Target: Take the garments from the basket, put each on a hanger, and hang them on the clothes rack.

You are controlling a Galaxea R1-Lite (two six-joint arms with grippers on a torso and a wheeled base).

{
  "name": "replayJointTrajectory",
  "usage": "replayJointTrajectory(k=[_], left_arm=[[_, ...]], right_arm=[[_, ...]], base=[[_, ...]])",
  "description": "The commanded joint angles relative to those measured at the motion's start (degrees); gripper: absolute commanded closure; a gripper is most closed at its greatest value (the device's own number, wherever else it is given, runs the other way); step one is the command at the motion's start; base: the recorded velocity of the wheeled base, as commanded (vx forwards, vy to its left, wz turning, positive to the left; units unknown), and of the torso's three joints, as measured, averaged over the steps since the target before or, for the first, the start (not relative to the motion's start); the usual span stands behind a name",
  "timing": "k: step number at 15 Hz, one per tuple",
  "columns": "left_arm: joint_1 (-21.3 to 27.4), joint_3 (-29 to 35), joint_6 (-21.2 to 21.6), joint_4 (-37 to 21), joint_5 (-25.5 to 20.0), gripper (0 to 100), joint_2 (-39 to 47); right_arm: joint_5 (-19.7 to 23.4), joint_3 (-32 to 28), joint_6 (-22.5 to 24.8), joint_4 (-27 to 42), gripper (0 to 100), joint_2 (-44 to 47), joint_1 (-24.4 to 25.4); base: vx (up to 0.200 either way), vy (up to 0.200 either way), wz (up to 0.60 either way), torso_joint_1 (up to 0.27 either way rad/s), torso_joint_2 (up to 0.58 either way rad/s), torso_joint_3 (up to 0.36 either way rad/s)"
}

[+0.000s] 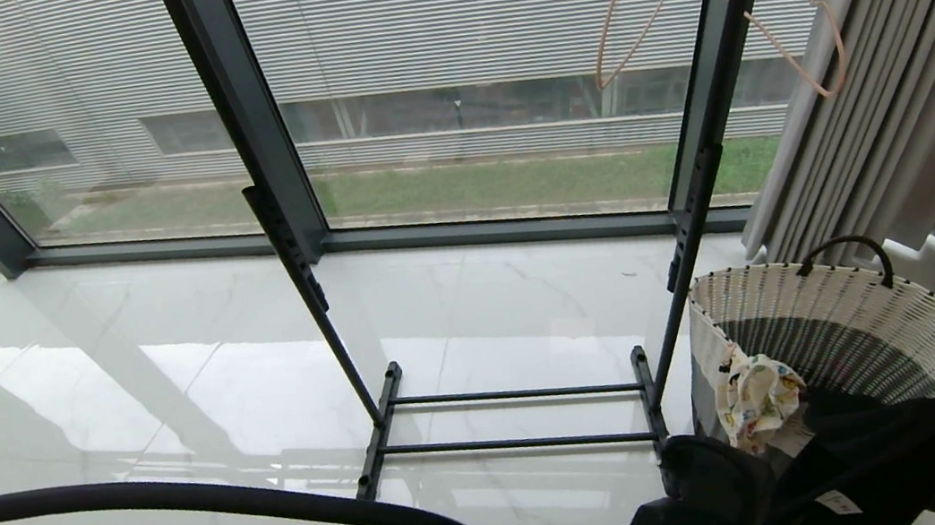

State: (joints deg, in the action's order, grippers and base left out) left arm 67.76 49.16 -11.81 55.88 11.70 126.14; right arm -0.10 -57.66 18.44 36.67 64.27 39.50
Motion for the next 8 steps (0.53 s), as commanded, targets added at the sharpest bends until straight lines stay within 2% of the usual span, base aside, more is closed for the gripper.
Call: replayJointTrajectory(k=[1,5,8], left_arm=[[-0.08,-15.15,-1.63,7.22,0.16,100,-12.58],[-0.26,-28.33,-1.55,7.66,0.16,100,-28.49],[-4.47,-38.27,-1.2,7.66,0.6,100,-36.22]], right_arm=[[0.1,-0.17,0.72,-2.39,100,5.69,1.11],[0.36,-0.52,0.54,-8.72,100,13.43,4.54],[0.54,-0.79,0.36,-16.89,100,20.37,8.58]], base=[[0.0,0.0,0.0,0.0,0.0,0.0],[0.0,0.0,0.0,0.0,0.0,0.0],[0.0,0.0,0.0,0.0,0.0,0.0]])
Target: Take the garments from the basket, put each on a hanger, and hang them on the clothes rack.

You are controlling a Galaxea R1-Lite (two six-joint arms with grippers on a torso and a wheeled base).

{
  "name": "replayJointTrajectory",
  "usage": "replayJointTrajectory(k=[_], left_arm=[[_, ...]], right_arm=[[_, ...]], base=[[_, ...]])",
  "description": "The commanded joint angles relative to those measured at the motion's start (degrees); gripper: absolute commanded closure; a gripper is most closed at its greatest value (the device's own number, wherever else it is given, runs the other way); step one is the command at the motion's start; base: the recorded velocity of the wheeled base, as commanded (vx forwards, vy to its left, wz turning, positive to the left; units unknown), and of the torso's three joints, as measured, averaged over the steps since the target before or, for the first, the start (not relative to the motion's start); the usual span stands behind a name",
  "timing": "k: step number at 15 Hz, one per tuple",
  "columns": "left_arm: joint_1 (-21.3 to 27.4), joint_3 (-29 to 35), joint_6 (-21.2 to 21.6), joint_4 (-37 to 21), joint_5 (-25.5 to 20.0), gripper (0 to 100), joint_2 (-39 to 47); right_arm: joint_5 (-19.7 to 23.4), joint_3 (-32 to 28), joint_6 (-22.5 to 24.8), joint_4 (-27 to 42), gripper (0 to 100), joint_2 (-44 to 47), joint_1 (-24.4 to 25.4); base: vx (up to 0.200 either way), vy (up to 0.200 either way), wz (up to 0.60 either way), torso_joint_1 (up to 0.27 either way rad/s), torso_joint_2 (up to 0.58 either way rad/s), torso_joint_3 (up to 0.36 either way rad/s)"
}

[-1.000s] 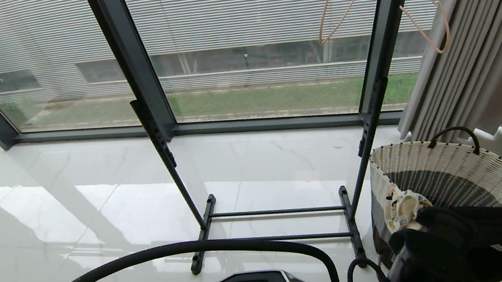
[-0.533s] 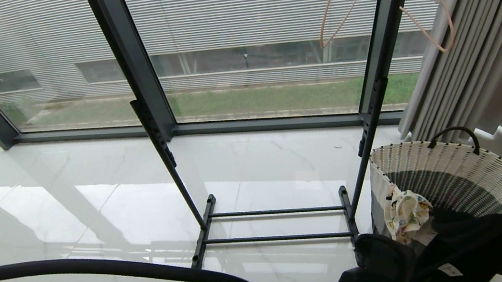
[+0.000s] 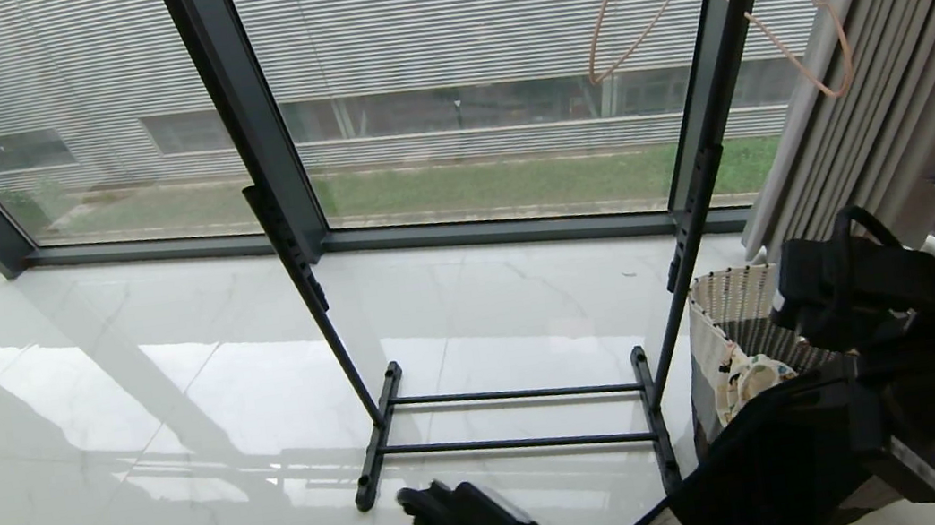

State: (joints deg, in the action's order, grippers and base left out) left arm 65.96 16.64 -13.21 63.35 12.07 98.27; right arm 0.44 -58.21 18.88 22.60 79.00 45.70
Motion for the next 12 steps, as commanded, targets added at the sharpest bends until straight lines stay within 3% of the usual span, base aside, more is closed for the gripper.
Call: replayJointTrajectory(k=[1,6,9,11,12], left_arm=[[-4.79,-7.41,0.47,0.19,0.24,100,-10.2],[-10.24,-12.86,6.97,0.28,3.49,100,-14.95],[-13.05,-11.72,8.91,-0.16,2.52,100,-19.52],[-16.04,-9.35,10.4,-3.41,1.29,100,-19.87],[-17.71,-7.41,14.53,-9.65,-0.47,100,-20.92]], right_arm=[[0.0,-1.03,-0.07,-5.2,100,7.75,3.69],[-0.44,-7.97,-0.16,-8.63,100,15.49,5.54],[-1.76,-8.06,-1.57,-8.63,100,14.52,4.83],[-2.99,-7.71,-4.56,-8.63,100,12.67,4.57],[-4.57,-6.74,-7.02,-8.8,100,10.92,4.48]], base=[[0.0,0.0,0.0,0.0,0.0,0.0],[0.0,0.0,0.0,0.0,0.0,0.0],[0.0,0.0,0.0,0.0,0.0,0.0],[0.0,0.0,0.0,0.0,0.0,0.0],[0.0,0.0,0.0,0.0,0.0,0.0]])
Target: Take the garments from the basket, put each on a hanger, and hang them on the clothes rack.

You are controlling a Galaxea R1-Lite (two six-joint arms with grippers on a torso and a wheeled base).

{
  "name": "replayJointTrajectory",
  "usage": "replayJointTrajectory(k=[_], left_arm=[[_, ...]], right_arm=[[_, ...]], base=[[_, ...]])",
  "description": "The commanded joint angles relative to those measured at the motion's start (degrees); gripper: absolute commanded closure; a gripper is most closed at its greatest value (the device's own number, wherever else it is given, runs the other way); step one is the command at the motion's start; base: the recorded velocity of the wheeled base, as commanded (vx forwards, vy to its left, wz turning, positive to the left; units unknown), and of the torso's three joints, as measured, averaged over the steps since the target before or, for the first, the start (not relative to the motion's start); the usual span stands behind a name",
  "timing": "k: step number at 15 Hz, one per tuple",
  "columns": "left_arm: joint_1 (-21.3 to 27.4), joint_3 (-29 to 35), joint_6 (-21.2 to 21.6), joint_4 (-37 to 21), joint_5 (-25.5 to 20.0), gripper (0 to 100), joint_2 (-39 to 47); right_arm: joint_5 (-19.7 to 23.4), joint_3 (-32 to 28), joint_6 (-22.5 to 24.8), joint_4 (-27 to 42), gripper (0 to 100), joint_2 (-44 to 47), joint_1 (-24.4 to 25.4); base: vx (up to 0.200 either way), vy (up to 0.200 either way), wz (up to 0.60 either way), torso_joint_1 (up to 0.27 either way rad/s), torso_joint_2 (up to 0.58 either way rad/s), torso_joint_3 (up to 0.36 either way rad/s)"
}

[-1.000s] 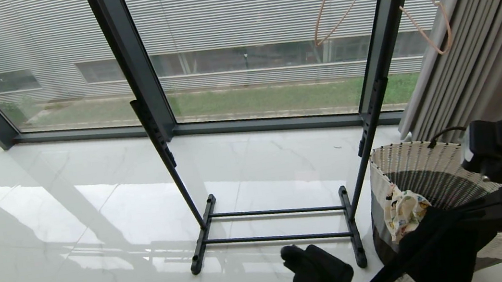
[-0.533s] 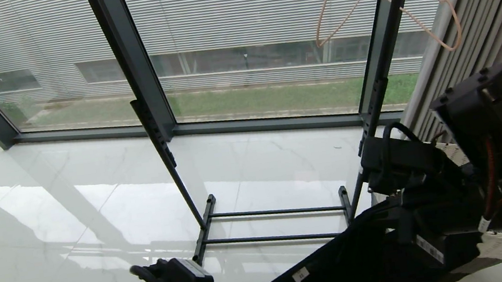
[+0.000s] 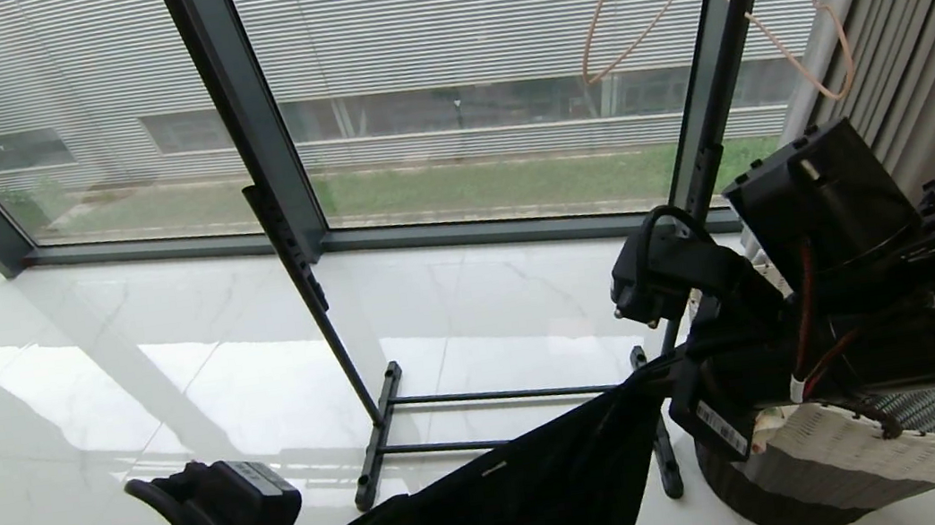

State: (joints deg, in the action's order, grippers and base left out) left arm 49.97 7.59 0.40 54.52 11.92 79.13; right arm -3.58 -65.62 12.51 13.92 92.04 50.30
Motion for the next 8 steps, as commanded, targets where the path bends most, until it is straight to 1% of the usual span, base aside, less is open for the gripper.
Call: replayJointTrajectory(k=[1,2,3,4,5,6,7,8], left_arm=[[-2.51,3.48,4.17,-6.18,-3.4,100,-2.4],[-3.48,7.52,5.49,-10.83,-8.06,100,-2.4],[-3.74,13.06,5.66,-14.88,-9.64,100,-1.79],[-3.74,18.95,6.01,-19.27,-9.73,100,-0.73],[-3.56,23.96,7.24,-22.88,-10.16,100,-0.29],[-3.56,26.59,8.83,-25.25,-11.57,100,0.85],[-3.56,26.59,11.38,-25.16,-12.54,100,2.78],[-3.56,26.77,13.4,-24.02,-12.54,100,4.63]], right_arm=[[-1.87,2.16,-2.58,-0.12,100,-3.8,-0.46],[-2.57,4.54,-3.89,-0.12,100,-6.35,-0.99],[-2.57,6.3,-4.16,-0.12,100,-8.72,-1.69],[-2.57,7.44,-4.16,-0.12,100,-10.74,-2.49],[-2.57,7.61,-4.16,-0.12,100,-12.59,-3.28],[-2.57,7.7,-4.07,-0.03,100,-14.26,-3.89],[-2.39,8.76,-4.07,0.05,100,-15.84,-4.07],[-2.04,10.95,-3.63,0.05,100,-17.33,-3.63]], base=[[0.0,0.0,0.0,0.0,0.0,0.0],[0.0,0.0,0.0,0.0,0.0,0.0],[0.0,0.0,0.0,0.0,0.0,0.0],[0.0,0.0,0.0,0.0,0.0,0.0],[0.0,0.0,0.0,0.0,0.0,0.0],[0.0,0.0,0.0,0.0,0.0,0.0],[0.0,0.0,0.0,0.0,0.0,0.0],[0.0,0.0,0.0,0.0,0.0,0.0]])
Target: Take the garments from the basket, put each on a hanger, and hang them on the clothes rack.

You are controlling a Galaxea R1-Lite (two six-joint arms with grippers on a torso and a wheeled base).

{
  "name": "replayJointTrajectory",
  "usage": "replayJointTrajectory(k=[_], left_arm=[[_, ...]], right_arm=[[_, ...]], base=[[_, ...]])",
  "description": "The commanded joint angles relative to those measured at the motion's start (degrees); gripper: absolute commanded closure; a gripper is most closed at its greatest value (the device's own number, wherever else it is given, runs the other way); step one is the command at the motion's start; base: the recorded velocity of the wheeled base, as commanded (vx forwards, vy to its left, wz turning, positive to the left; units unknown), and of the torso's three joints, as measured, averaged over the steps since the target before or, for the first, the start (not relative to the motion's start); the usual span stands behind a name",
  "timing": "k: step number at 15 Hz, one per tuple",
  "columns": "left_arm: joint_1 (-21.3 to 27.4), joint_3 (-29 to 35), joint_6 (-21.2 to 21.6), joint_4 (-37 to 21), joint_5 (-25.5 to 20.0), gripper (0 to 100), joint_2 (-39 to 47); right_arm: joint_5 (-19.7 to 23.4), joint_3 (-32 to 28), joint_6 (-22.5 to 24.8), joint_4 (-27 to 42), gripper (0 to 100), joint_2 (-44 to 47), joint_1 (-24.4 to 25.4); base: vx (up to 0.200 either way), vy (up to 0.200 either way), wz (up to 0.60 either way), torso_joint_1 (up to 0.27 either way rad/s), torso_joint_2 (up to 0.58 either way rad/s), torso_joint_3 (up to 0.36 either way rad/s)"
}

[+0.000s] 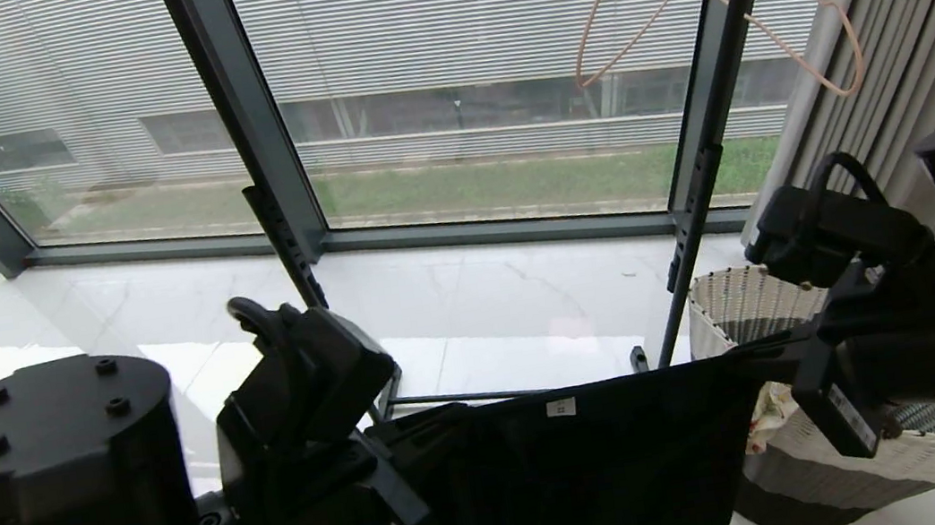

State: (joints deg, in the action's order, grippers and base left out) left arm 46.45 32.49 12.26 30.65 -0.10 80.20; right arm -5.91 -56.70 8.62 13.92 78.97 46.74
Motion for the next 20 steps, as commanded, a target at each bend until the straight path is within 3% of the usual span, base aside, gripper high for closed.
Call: replayJointTrajectory(k=[1,2,4,6,8,11,12,14,16,20], left_arm=[[-0.04,2.67,1.97,3.19,-0.61,100,5.49],[0.05,3.72,1.97,6.18,-0.69,100,7.51],[0.58,8.12,2.15,13.74,-0.61,100,13.84],[0.75,9.96,2.15,13.74,-0.52,100,15.25],[0.84,8.29,0.57,13.65,0.36,100,14.63],[4.88,4.69,-8.66,13.39,3.44,100,12.79],[8.66,3.2,-12.79,10.66,4.49,100,11.82],[13.5,1.44,-13.85,4.77,8.71,100,11.91],[14.46,1.53,-13.76,4.68,11.52,100,12.87],[14.29,1.17,-13.67,4.77,12.23,100,12.61]], right_arm=[[0.9,4.93,1.05,0.05,100,-6.2,1.69],[1.52,7.13,1.49,0.05,100,-7.87,3.71],[1.87,13.72,1.58,-0.12,100,-11.38,13.73],[1.69,14.77,1.66,-0.12,100,-10.77,16.02],[0.64,14.69,1.14,-1.27,100,-10.5,13.91],[0.11,10.91,-0.01,-8.03,100,-7.69,7.31],[0.2,7.22,-1.32,-9.0,100,-5.32,5.73],[0.29,2.56,-1.76,-9.26,100,-2.59,3.97],[0.29,1.15,-1.76,-9.26,100,-1.8,3.71],[0.11,1.5,-1.76,-8.91,100,-1.89,3.71]], base=[[0.0,0.0,0.0,0.0,0.0,0.0],[0.0,0.0,0.0,0.0,0.0,0.0],[0.0,0.0,0.0,0.0,0.0,0.0],[0.0,0.0,0.0,0.0,0.0,0.0],[0.0,0.0,0.0,0.0,0.0,0.0],[0.0,0.0,0.0,0.0,0.0,0.0],[0.0,0.0,0.0,0.0,0.0,0.0],[0.0,0.0,0.0,0.0,0.0,0.0],[0.0,0.0,0.0,0.0,0.0,0.0],[0.0,0.0,0.0,0.0,0.0,0.0]])
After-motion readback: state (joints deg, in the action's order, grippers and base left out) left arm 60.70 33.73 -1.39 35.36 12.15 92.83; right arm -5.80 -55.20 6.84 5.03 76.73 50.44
